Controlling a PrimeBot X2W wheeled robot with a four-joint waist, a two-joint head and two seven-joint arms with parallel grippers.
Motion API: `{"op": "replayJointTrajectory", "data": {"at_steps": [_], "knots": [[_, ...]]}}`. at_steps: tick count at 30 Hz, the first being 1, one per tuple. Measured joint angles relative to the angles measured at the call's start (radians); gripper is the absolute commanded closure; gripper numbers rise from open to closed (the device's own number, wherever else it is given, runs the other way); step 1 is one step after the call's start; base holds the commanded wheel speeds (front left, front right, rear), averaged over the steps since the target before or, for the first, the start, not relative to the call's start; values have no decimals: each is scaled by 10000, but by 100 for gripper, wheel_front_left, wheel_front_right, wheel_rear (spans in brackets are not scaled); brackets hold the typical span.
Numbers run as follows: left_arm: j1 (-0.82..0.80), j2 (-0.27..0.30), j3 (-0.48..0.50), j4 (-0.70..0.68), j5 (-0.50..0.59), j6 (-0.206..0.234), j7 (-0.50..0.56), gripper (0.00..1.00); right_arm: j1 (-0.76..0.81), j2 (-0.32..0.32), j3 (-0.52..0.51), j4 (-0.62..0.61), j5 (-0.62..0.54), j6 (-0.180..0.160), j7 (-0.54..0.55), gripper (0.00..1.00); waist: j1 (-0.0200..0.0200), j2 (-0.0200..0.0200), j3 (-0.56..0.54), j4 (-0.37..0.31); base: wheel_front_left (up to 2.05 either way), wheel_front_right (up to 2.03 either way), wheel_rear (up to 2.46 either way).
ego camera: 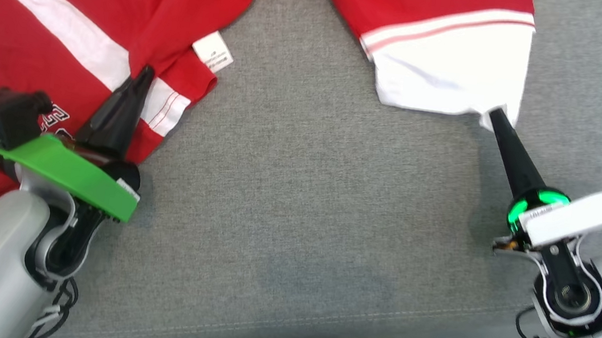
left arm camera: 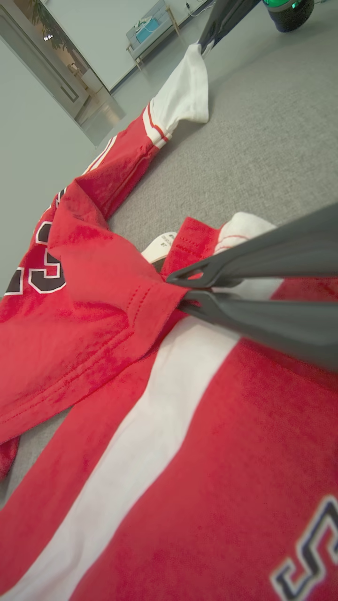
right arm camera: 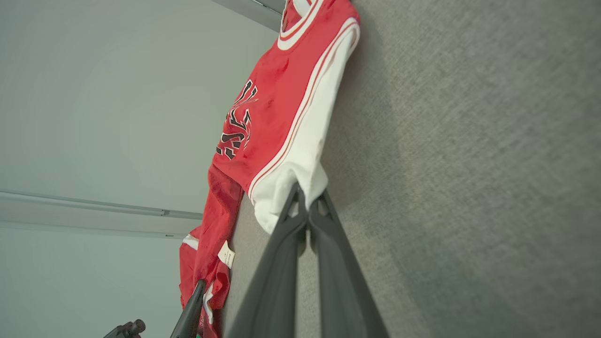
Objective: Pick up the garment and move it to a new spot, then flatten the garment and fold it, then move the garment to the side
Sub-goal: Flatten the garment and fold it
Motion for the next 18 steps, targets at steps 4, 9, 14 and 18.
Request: {"op": "replayJointTrajectory", "data": {"at_steps": [4,9,14,18], "knots": [[453,-56,115,148,-100,-314,88,100,637,-391,-268,173,27,263,-84,100,0,0,-558,-156,0,0,0],[776,-33,100,-82,-201,-564,115,100,1057,-1158,-920,382,42,347,-203,100,0,0,-1275,-242,0,0,0],[1318,121,13,-583,-763,-704,117,100,1662,-1595,-1072,416,324,345,-15,100,-1,0,-2000,-220,0,0,0],[1822,431,-261,-993,-1104,-727,585,100,2475,-1829,-1078,422,520,314,184,100,-1,0,-2565,-114,0,0,0]]}}
